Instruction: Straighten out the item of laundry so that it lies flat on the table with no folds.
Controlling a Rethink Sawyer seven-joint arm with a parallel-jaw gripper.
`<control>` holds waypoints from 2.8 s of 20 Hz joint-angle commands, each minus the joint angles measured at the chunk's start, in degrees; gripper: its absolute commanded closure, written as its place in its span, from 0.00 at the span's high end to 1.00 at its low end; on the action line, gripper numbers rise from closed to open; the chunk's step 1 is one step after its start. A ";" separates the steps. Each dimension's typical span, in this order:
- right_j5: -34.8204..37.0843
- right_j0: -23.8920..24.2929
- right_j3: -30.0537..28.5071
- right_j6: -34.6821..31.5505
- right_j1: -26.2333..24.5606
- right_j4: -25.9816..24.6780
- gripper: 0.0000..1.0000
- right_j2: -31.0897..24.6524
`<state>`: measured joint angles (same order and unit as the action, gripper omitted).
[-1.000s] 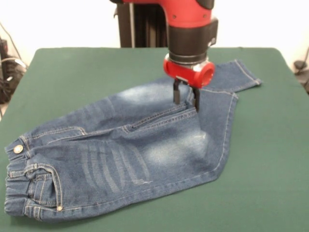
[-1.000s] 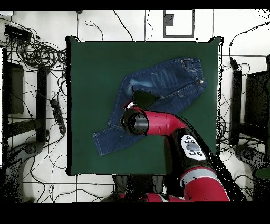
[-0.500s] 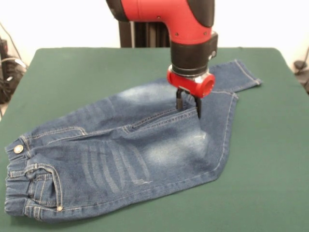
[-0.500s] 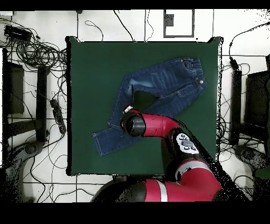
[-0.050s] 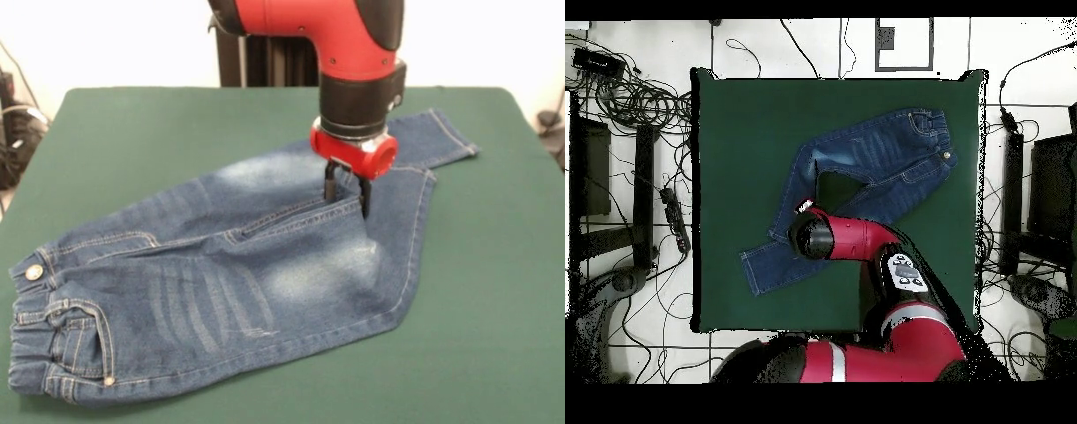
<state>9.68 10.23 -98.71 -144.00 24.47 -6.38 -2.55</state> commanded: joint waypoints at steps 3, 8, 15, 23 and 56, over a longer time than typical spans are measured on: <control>-4.35 -7.52 1.09 -12.66 -4.67 8.09 1.00 -0.99; 3.14 -9.18 -5.16 -9.94 6.05 7.76 1.00 3.43; 5.48 -8.73 -12.12 -8.42 13.98 7.01 1.00 4.44; 2.06 -6.56 -15.53 -7.96 13.79 6.82 1.00 2.69; -19.14 -11.21 -2.84 -8.00 -13.95 10.35 1.00 1.48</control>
<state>-5.99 1.28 -110.62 -144.00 24.80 -1.57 4.36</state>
